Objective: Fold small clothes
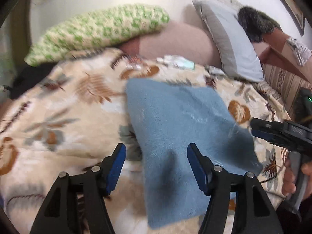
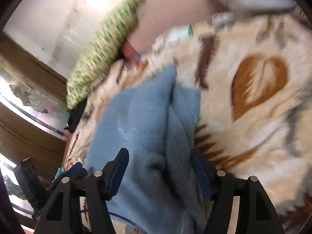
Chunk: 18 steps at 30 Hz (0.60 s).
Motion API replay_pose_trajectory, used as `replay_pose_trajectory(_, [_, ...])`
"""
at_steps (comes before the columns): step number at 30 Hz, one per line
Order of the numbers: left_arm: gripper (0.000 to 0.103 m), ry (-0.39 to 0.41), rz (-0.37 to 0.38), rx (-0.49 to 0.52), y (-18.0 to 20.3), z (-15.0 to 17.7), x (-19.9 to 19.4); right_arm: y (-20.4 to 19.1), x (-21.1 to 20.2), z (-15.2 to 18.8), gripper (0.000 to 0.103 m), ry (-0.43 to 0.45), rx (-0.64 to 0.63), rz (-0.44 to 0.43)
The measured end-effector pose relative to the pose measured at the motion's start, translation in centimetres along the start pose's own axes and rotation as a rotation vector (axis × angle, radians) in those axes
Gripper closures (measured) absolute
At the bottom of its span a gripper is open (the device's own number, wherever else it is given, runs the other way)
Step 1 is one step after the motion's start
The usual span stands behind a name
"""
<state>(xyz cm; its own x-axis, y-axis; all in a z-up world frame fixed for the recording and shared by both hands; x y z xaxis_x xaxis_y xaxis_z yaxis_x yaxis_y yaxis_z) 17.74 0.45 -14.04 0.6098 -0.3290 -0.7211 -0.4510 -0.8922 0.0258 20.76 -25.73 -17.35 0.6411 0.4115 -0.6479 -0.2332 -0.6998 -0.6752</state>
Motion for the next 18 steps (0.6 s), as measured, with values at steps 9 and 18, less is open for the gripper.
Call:
replay_pose_trajectory(9, [0.015,0.139,-0.214,-0.032,1.2,0.1,-12.8,-6.5,-12.1,5.5,0.034,0.165,-0.233,0.006])
replay_pose_trajectory(18, [0.013,0.215,-0.295,0.028,4.0,0.7,-20.5,-12.4,-19.3,11.0,0.034,0.263,-0.351,-0.036])
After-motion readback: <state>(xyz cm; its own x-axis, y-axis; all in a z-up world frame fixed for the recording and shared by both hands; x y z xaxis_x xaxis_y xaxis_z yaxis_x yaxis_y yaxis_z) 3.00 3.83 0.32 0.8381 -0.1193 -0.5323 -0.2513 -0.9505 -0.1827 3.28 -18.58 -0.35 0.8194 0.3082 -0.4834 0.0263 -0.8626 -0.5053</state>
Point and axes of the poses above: each gripper's, at about its wrist camera, not at the fingertips, and x roughly the way its jaws point, y to its right, z to its underside, the point moved 4 cm from there along x, roughly the way its jaws point, and after that the axes turned 11 degrees about x, right-handed, at the moved point
